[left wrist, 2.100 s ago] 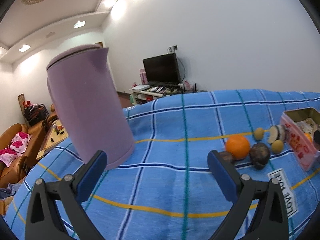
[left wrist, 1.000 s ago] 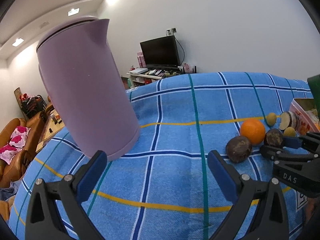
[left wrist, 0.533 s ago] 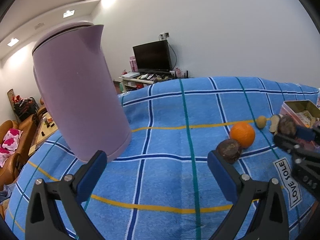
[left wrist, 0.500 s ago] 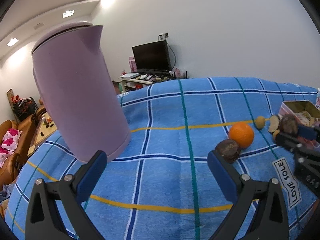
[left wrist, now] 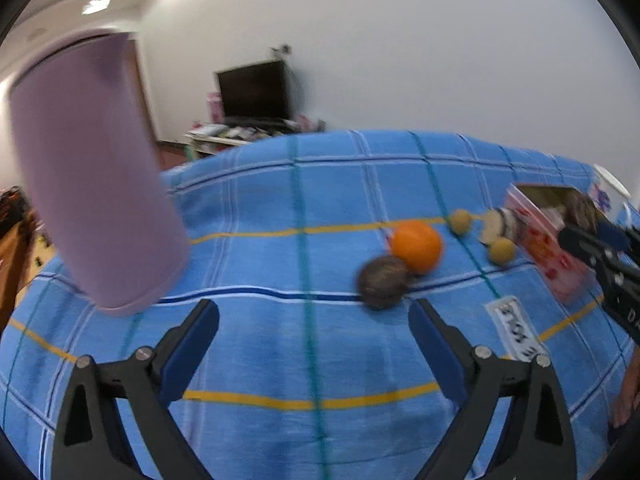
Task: Organize fruits
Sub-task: 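Grasp another dark brown round fruit with the left tool while the right tool lifts its fruit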
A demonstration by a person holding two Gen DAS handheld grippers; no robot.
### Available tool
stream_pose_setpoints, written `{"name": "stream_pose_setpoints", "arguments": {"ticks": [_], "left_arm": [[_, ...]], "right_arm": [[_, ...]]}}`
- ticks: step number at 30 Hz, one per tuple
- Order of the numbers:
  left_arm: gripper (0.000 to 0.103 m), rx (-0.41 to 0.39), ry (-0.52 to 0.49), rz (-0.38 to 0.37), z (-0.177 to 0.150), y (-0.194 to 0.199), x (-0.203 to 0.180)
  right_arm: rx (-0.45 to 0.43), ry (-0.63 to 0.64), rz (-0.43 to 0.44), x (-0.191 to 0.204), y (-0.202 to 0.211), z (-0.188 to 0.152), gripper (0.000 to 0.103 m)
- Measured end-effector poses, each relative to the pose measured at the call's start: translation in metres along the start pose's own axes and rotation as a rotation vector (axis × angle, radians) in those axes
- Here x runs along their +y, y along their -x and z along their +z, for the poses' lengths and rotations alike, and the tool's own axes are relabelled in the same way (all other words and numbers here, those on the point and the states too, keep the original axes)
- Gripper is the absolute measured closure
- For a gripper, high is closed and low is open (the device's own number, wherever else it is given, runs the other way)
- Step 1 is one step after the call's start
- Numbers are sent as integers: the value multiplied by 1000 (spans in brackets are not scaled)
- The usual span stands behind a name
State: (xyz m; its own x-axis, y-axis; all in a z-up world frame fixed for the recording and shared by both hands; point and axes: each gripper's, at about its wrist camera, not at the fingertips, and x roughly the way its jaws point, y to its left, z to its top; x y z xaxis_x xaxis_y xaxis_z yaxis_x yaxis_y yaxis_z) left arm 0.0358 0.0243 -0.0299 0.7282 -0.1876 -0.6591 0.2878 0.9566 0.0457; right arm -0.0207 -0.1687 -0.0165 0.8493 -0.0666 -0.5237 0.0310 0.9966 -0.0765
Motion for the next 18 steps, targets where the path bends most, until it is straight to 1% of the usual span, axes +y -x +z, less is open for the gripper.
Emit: {"name": "stream_pose_setpoints", "arguments": {"ticks": [2,4,7,9,12,13,15,16,18], "left_arm": [[7,39,-43,-17,6,-9,-13],[9,66,-68,-16,10,-19,-22],[15,100,-70,-9,18,-36,-27],[24,126,-47,-30,23,-47,-27],[30,155,-26,-54,24,-58,-26],[32,162,-30,-53,24,-61,-28],[39,177,-43,-46,23,-69,-31],[39,191,-45,-46,22,-72,-32],[53,181,-43,-65,25,-71,-32]], "right_arm": [[-9,-9,2,-4,3,2,58],[-18,-20,-3,-10,4,3,58],[-24,-45,-4,-20,6,5,58],[-24,-58,-5,-27,6,5,58],[-16,-67,-14,-32,3,5,58],[-10,-74,-13,-34,2,5,58],[-3,-89,-6,-38,0,5,58],[-2,-91,-5,-38,0,5,58],[-1,-86,-9,-38,-1,5,58]]}}
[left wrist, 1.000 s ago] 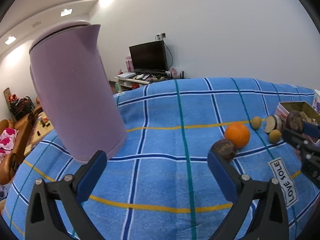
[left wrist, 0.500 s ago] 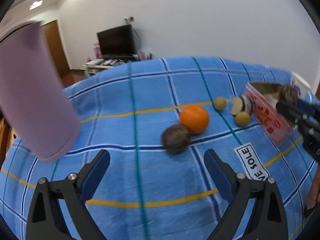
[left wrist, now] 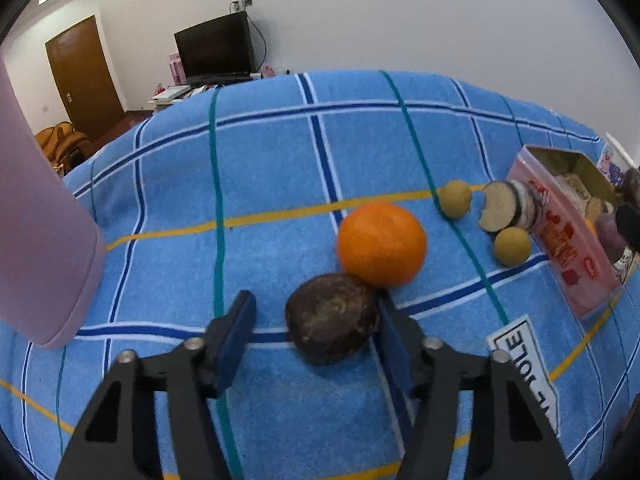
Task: Organize fruits
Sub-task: 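Grasp another dark brown round fruit with the left tool while the right tool lifts its fruit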
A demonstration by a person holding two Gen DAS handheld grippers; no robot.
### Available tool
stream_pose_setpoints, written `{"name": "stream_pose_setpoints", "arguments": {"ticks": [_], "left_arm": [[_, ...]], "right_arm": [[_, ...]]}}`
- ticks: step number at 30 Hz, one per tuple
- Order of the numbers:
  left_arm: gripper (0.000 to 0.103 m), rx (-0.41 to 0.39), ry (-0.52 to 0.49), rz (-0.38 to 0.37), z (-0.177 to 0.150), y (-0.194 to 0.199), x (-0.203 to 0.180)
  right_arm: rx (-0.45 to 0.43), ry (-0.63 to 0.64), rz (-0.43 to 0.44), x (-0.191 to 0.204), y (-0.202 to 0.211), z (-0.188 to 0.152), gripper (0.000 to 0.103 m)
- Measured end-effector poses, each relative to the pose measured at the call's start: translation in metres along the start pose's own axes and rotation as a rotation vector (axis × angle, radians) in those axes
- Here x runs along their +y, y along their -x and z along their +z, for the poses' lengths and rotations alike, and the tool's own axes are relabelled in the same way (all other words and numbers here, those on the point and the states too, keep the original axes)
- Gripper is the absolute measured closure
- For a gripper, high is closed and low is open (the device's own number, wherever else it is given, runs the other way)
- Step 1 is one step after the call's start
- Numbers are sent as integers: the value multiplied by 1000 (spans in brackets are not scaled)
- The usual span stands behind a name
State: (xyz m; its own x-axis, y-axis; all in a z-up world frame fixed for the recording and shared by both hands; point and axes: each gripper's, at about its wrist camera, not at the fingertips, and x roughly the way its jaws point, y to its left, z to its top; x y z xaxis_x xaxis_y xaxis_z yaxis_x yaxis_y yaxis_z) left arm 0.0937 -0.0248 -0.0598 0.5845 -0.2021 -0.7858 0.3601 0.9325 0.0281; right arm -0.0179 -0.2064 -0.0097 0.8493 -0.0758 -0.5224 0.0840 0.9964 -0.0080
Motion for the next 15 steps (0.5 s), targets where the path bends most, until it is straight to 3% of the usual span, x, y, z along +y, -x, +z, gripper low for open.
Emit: {"name": "stream_pose_setpoints", "arguments": {"ticks": [2,8,15], "left_arm": [[60,-4,1,-24,0,2,0],[61,-30,33,-8,-4,11,4],[61,-149,100,38,-22,46,9]], "right_arm": [[4,5,-2,2,-2,-1,58],[11,11,-12,4,-5,-3,58],[-11,24,-29,6,0,-2,58]]}}
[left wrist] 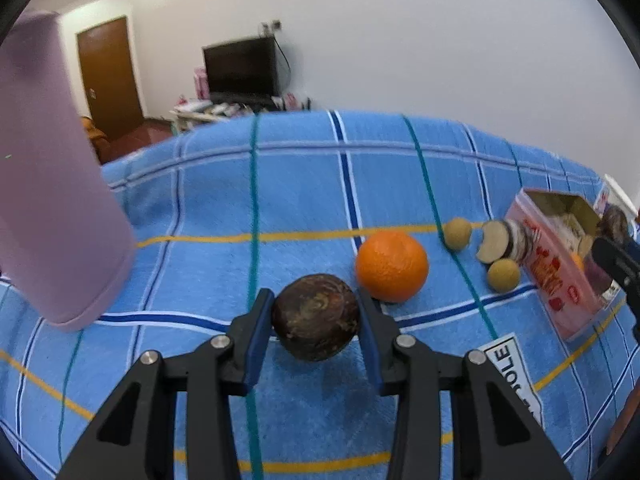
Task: Organize fruits
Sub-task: 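Grasp another dark brown round fruit with the left tool while the right tool lifts its fruit, then carry both dark brown fruits into the pink tin and open both tools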
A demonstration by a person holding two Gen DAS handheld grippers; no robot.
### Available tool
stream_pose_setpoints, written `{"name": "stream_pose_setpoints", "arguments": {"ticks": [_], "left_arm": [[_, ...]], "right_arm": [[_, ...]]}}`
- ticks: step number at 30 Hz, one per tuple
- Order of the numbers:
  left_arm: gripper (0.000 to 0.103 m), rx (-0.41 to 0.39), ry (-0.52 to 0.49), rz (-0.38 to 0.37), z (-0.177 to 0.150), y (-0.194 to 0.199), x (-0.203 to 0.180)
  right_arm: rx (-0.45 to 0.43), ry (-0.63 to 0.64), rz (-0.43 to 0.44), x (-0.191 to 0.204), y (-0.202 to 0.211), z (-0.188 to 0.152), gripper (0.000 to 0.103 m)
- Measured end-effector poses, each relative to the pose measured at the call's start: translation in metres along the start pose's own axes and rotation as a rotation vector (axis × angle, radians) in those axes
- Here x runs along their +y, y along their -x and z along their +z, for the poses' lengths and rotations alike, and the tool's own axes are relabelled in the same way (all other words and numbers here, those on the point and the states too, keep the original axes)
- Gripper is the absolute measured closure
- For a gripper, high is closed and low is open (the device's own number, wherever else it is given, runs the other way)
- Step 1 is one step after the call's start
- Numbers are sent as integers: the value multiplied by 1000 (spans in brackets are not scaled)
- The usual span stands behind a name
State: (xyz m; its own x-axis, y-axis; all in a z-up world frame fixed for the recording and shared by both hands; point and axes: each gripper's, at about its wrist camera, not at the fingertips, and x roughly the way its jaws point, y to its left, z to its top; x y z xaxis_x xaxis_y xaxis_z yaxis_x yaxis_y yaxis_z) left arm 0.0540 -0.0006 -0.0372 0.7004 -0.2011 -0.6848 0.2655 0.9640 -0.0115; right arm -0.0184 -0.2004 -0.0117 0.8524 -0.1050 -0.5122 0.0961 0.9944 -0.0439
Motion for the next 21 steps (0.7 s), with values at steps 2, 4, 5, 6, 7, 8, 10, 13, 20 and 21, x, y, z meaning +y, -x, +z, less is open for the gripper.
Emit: {"name": "stream_pose_setpoints", "arguments": {"ticks": [2,4,5,6,7,8,10,13,20,21], "left_arm": [[61,-45,1,12,-4,13,-4],[61,-70,9,7,-6,22,-7],[61,-88,18,-9,-6,27,-5],[61,-101,23,-21,-4,30,-2],[61,-121,30,-38,-5,36,-4],[61,-131,32,-48,-4,38,-5],[61,-159,33,-77,-5,47,-11],[61,-192,27,-108,-4,54,-26],[61,-216,5,-130,-4,62,-53],[61,-219,2,-131,-3,65,-57]], "right_arm": [[-10,4,-6,0,1,1,58],[-22,9,-17,0,4,2,58],[-25,9,-19,0,5,2,58],[-28,7,-22,-1,5,2,58],[-31,5,-26,-2,6,2,58],[-34,3,-28,-2,6,2,58],[-42,-4,-36,-5,8,4,58],[-53,-14,-37,-8,12,5,58],[-79,3,-61,-14,21,5,58],[-80,3,-65,-17,21,4,58]]}}
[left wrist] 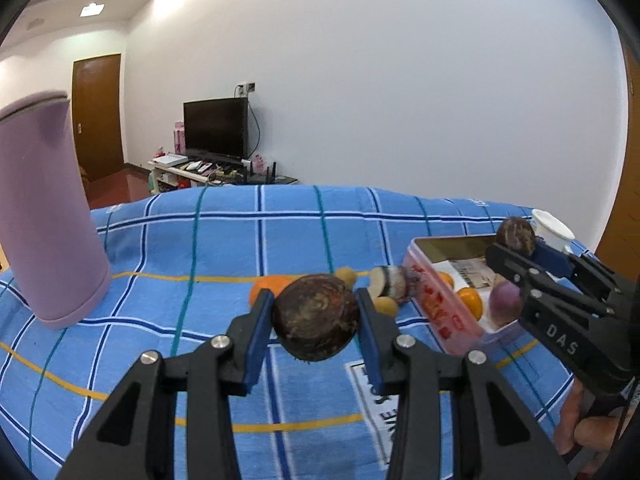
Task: Organize fruits
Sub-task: 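Carry both dark brown fruits into the pink tin and open both tools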
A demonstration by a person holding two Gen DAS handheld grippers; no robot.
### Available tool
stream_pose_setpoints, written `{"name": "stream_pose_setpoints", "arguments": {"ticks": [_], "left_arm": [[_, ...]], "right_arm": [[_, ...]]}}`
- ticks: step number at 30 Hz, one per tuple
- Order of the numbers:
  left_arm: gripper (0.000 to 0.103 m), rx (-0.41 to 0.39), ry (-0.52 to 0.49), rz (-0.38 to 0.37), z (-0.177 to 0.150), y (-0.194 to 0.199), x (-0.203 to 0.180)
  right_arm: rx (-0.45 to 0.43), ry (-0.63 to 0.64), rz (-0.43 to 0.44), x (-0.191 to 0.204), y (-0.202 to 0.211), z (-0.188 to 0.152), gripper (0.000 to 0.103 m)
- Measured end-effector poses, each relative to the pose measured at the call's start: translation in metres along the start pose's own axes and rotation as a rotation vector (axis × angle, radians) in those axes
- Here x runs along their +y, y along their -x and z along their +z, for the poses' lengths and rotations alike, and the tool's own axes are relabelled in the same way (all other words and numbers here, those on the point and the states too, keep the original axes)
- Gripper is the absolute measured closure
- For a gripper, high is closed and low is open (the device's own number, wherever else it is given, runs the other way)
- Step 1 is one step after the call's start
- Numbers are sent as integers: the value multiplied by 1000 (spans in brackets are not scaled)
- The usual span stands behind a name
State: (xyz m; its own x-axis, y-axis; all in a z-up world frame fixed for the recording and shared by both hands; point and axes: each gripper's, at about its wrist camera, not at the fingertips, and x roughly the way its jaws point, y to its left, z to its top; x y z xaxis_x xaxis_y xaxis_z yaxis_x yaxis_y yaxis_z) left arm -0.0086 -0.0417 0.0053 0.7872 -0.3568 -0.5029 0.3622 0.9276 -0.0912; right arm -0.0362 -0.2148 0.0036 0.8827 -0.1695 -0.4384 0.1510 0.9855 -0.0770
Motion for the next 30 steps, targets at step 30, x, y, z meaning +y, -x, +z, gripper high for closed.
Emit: {"name": "stream_pose_setpoints", "arguments": {"ticks": [30], "left_arm": [[61,9,-103,-151,19,-40,-130]], "right_arm": [[50,-54,-164,-113,-15,-8,58]]}}
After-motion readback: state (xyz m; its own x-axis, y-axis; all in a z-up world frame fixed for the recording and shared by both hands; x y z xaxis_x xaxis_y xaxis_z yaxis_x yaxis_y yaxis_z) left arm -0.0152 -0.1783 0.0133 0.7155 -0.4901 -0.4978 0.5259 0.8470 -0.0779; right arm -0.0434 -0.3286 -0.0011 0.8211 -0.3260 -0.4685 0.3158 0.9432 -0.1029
